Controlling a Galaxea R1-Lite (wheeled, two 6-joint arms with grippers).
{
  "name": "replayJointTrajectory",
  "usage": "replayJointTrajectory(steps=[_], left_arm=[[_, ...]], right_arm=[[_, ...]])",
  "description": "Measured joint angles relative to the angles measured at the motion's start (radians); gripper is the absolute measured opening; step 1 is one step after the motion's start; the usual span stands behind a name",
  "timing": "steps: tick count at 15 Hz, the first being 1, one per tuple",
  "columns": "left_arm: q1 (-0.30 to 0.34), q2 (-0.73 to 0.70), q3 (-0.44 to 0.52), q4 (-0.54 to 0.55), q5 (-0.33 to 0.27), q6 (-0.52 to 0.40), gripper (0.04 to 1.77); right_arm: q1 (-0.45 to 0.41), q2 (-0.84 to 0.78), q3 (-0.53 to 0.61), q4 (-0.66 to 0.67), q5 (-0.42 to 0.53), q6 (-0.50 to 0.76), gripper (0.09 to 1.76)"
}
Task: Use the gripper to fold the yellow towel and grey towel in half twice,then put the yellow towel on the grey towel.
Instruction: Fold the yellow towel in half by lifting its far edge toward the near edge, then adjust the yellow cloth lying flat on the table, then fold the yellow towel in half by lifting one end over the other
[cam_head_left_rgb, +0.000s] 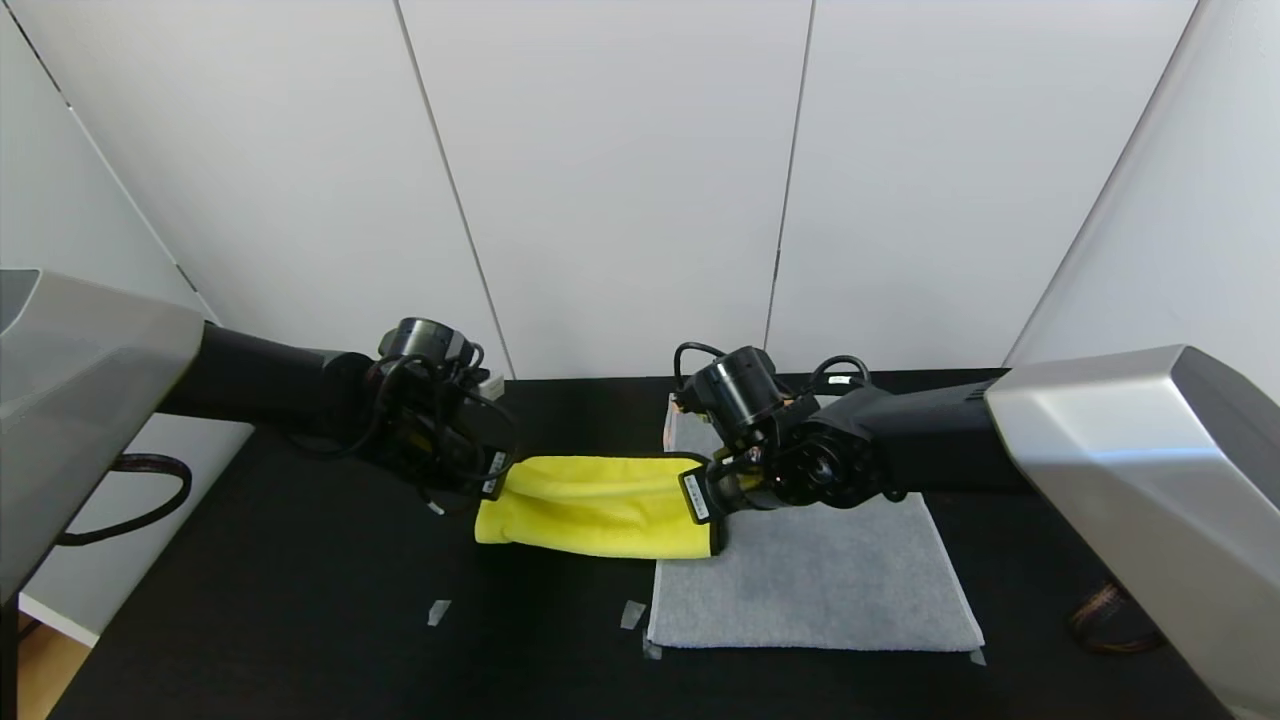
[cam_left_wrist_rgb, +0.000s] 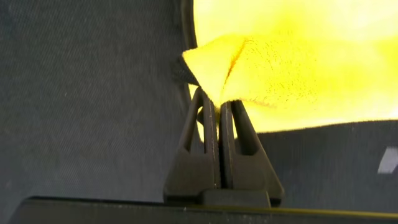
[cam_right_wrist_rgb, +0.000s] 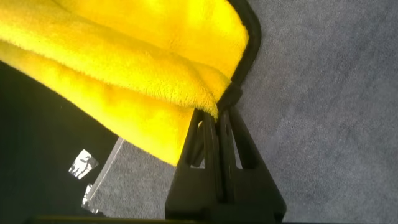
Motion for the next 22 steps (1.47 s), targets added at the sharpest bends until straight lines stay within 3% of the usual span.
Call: replayJointTrajectory(steps=[8, 14, 18, 22], left_arm=[[0.005, 0.072, -0.090, -0.001, 0.003, -0.033, 0.13], [0.005, 0.100, -0.116, -0.031, 0.010, -0.041, 0.93], [0.005, 0.098, -0.114, -0.031, 0.012, -0.040, 1.24], [0.010, 0.078, -0.103, -0.017, 0.015, -0.040, 1.43]], right_arm=[[-0.023, 0.045, -0.040, -0.028, -0.022, 0.000, 0.14], [-0.025, 0.053, -0.040, -0.037, -0.027, 0.001, 0.93], [-0.024, 0.053, -0.039, -0.034, -0.027, 0.000, 1.24], [-0.016, 0.042, -0.037, -0.026, -0.023, 0.007, 1.43]])
